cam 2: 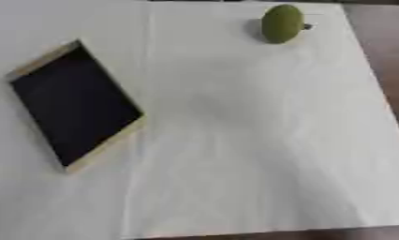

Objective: Pick up objects on the table and place them in the box.

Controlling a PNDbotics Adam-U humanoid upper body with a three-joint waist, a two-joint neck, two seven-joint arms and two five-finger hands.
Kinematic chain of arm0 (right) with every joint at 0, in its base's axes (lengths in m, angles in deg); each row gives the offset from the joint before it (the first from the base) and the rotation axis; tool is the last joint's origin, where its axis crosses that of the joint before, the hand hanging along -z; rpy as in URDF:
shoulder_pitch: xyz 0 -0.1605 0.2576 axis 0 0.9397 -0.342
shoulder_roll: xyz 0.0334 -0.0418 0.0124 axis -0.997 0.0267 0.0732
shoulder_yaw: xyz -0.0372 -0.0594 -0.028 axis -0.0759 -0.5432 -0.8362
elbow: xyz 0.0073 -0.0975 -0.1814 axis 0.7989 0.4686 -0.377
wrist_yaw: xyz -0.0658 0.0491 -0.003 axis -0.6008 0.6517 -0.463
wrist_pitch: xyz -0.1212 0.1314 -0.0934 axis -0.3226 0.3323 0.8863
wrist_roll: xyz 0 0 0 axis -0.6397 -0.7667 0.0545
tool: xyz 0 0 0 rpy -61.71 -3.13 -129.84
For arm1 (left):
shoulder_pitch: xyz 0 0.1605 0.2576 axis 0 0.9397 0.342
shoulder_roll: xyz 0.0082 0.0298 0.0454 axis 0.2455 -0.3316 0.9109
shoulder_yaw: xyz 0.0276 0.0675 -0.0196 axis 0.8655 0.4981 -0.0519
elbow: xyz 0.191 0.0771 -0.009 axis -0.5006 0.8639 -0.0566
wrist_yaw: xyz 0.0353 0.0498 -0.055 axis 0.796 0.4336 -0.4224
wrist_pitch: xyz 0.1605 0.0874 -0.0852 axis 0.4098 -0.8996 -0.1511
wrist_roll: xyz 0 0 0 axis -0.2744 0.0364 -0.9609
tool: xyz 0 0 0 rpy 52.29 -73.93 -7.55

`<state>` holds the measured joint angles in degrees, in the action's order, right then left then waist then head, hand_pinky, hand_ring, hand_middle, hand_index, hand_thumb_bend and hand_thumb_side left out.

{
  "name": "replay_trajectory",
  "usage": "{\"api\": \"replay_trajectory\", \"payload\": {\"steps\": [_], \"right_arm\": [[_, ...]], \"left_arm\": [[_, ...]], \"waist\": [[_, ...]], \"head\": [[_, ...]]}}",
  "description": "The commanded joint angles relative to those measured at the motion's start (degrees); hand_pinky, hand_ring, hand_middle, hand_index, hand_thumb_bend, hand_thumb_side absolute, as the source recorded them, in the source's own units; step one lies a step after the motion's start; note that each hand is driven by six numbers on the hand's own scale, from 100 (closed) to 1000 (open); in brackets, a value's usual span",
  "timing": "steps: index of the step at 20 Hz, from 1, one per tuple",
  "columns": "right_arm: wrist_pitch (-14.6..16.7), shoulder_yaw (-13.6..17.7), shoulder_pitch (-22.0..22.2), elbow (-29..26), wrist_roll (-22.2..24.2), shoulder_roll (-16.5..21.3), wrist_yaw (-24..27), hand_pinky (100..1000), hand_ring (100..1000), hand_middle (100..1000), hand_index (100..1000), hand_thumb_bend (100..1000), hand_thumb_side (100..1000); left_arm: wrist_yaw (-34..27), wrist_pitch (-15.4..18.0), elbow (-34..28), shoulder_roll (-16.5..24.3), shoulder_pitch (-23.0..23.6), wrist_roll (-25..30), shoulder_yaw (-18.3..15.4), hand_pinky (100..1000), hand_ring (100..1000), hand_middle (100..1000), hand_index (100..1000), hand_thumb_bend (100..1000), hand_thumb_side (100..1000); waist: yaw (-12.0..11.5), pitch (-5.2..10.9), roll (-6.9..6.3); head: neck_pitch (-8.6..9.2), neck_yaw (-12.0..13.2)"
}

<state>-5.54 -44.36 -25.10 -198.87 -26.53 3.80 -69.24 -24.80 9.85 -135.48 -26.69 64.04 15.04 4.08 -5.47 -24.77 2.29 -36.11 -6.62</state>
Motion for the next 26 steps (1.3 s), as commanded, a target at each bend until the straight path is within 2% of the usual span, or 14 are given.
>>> {"api": "replay_trajectory", "payload": {"steps": [1,10,19,23,26], "right_arm": [[0.3,0.8,-0.2,-1.2,0.1,1.0,-0.1,846,731,623,744,100,677],[-0.1,1.0,0.2,-1.2,-0.1,1.1,-0.3,845,731,624,745,100,665],[-0.2,0.6,-0.3,-1.2,2.1,1.9,-4.2,841,732,633,750,100,629],[-1.8,0.3,-1.1,-1.2,2.0,3.7,-4.7,837,731,639,754,100,607],[-4.5,0.0,-2.3,-1.2,1.9,6.1,-3.7,840,737,642,756,100,617]], "left_arm": [[-0.3,0.1,-1.2,1.0,-0.5,0.2,-0.7,700,690,727,799,100,609],[-0.5,-0.1,-1.2,1.1,-0.5,0.3,-0.8,701,690,727,798,100,608],[-0.9,-0.6,-1.2,1.2,-0.5,0.4,-0.9,701,687,723,795,100,607],[-1.0,-0.7,-1.2,1.4,-0.6,0.5,-0.9,701,687,723,795,100,606],[-1.1,-0.8,-1.2,1.5,-0.5,0.6,-0.9,702,687,723,795,100,607]], "waist": [[-0.1,1.52,-0.06],[-0.2,2.21,0.27],[-0.4,2.94,0.83],[-0.4,3.32,1.19],[-0.4,3.69,1.39]], "head": [[0.69,-0.1],[0.35,0.0],[-0.30,0.1],[-0.79,0.2],[-1.22,0.0]]}}
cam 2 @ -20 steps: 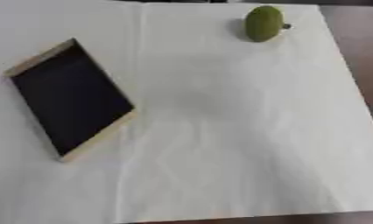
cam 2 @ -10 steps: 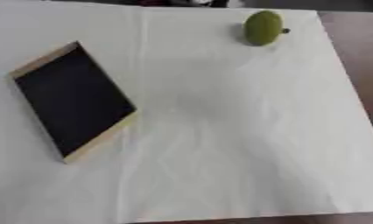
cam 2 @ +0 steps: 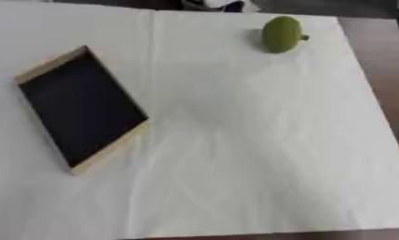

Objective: Pick up objects on the table and place them in the box.

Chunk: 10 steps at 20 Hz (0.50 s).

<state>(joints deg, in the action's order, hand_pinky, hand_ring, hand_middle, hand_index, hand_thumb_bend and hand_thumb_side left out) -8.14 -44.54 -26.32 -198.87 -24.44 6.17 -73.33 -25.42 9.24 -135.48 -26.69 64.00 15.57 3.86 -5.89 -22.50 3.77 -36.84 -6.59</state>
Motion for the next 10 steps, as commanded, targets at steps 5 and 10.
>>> {"api": "replay_trajectory", "payload": {"steps": [5,10], "right_arm": [[-5.6,-0.3,-3.3,0.6,-0.9,8.5,3.3,837,734,639,754,100,599],[-6.0,-0.4,-7.2,8.4,-1.4,13.1,4.9,835,731,637,751,100,589]], "left_arm": [[-0.6,-0.4,-1.2,1.4,-0.1,0.2,-0.7,702,686,723,795,100,606],[-0.8,-0.4,-1.2,1.3,0.2,0.4,-0.6,701,684,719,780,100,605]], "waist": [[-0.1,1.70,-0.18],[0.0,1.89,-0.46]], "head": [[-1.06,-0.4],[-1.55,-0.7]]}}
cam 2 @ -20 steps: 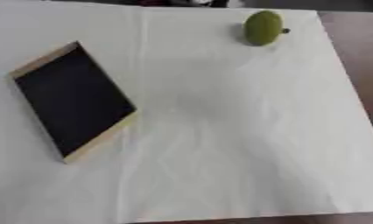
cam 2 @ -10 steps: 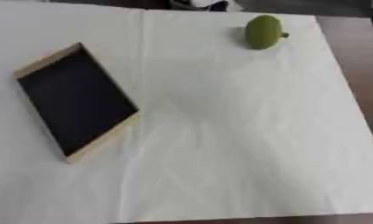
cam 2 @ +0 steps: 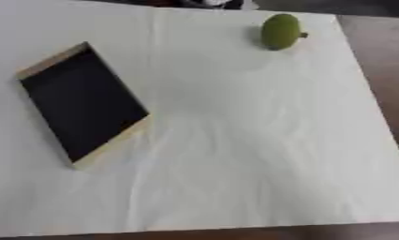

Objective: Pick up objects on the table and place them in the box.

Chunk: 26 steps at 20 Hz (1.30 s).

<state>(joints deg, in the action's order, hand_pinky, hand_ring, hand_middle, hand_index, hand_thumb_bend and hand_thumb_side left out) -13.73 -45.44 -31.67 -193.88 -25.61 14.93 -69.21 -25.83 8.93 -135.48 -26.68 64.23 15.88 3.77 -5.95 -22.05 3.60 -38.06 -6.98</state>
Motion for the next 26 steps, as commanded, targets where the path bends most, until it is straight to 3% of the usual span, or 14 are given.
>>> {"api": "replay_trajectory", "payload": {"steps": [1,6,13,19,26], "right_arm": [[-0.4,0.3,-2.9,5.7,-0.1,5.2,0.6,835,732,637,751,100,595],[0.0,-1.5,-8.6,17.1,1.5,8.6,0.0,841,753,665,772,100,615],[1.6,-3.9,-15.9,28.2,5.6,10.3,-1.7,854,794,707,799,100,670],[2.1,-6.1,-23.0,36.5,10.6,9.4,-6.0,856,799,717,801,100,692],[2.5,-7.8,-31.6,46.2,13.7,5.2,-12.0,860,806,721,805,100,708]], "left_arm": [[-0.5,-0.2,-1.2,1.2,0.0,0.2,-0.5,701,684,719,778,100,605],[-0.8,-0.3,-1.2,1.3,0.1,0.6,-0.4,701,683,718,778,100,604],[-1.0,-0.4,-1.2,1.4,0.4,1.0,-0.3,702,688,719,778,100,604],[-1.1,-0.8,-1.2,1.6,0.5,1.0,-0.4,701,690,720,778,100,603],[-1.2,-0.9,-1.2,1.6,0.5,1.4,-0.3,702,691,720,778,100,603]], "waist": [[0.2,1.51,-0.35],[0.1,1.92,-0.52],[-0.1,2.32,-0.40],[-0.3,2.50,-0.34],[-0.4,2.61,-0.20]], "head": [[-0.43,-0.3],[-0.80,-1.0],[-0.88,-1.6],[-0.42,-1.4],[0.13,-1.1]]}}
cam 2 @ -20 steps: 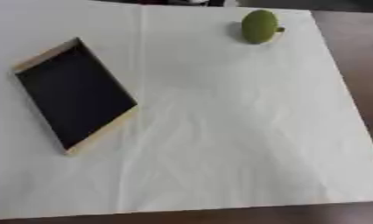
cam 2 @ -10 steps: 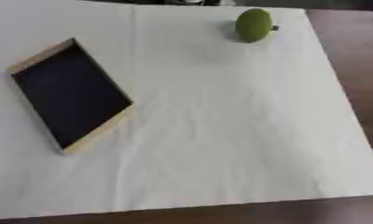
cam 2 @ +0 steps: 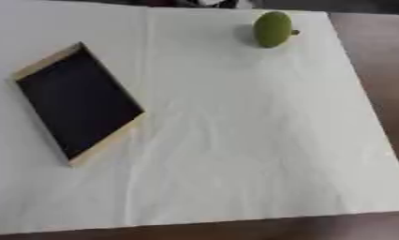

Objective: Pick up objects on the table and place them in the box.

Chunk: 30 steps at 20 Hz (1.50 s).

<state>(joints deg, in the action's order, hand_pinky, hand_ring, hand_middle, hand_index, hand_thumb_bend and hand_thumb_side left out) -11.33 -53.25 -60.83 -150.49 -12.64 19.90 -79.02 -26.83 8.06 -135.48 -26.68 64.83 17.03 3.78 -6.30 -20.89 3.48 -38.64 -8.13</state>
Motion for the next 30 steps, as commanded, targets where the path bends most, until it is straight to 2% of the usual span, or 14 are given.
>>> {"api": "replay_trajectory", "payload": {"steps": [1,5,11,14,18,22,23,27,30], "right_arm": [[0.1,-0.1,-3.6,4.4,0.9,-0.6,-3.2,860,807,722,805,100,752],[1.6,-1.3,-6.2,8.9,3.1,-3.1,-8.4,863,823,745,815,100,789],[6.0,-3.3,-6.5,9.6,11.6,-4.8,-14.9,878,872,788,851,100,802],[8.9,-4.3,-5.8,8.4,17.5,-4.6,-18.0,888,895,807,870,100,666],[11.0,-4.0,-5.1,7.0,22.7,-4.4,-19.2,890,901,811,874,100,641],[11.2,-3.7,-5.0,6.5,23.9,-4.3,-19.2,890,901,811,874,100,641],[11.5,-4.2,-4.5,6.2,24.3,-4.1,-19.5,899,929,810,880,182,365],[14.5,-9.0,0.3,3.2,27.3,-2.1,-22.4,904,934,818,885,256,282],[16.9,-12.2,1.8,2.4,29.7,-0.8,-23.4,905,936,825,884,302,270]], "left_arm": [[-0.2,-0.1,-1.2,1.6,-0.1,0.3,-0.3,702,691,720,778,100,603],[-0.3,-0.2,-1.2,1.6,0.0,0.5,-0.3,702,690,721,778,100,602],[0.2,-0.3,-1.2,1.6,-0.3,0.5,-0.5,702,690,721,778,100,599],[0.8,-0.3,-1.2,1.5,-0.4,0.4,-0.5,702,690,720,778,100,599],[0.8,-0.3,-1.2,1.5,-0.5,0.2,-0.5,702,690,720,778,100,599],[0.8,-0.3,-1.2,1.5,-0.5,0.2,-0.6,702,690,720,778,100,599],[0.8,-0.3,-1.2,1.5,-0.7,0.2,-0.6,703,690,721,778,100,599],[0.6,-0.4,-1.2,1.5,-0.8,0.6,-0.6,703,689,721,778,100,599],[0.5,-0.5,-1.2,1.4,-0.8,0.7,-0.7,703,689,721,778,100,599]], "waist": [[-0.1,1.48,-0.05],[-0.4,1.52,-0.01],[-0.8,1.50,0.01],[-0.9,1.47,-0.01],[-1.0,1.44,-0.04],[-1.0,1.44,-0.05],[-1.1,1.12,0.08],[-1.4,0.98,0.08],[-1.3,1.07,0.01]], "head": [[0.73,0.1],[0.96,0.1],[1.05,0.0],[0.86,0.0],[0.75,0.0],[0.74,0.0],[0.74,-0.2],[0.43,-0.7],[0.32,-0.7]]}}
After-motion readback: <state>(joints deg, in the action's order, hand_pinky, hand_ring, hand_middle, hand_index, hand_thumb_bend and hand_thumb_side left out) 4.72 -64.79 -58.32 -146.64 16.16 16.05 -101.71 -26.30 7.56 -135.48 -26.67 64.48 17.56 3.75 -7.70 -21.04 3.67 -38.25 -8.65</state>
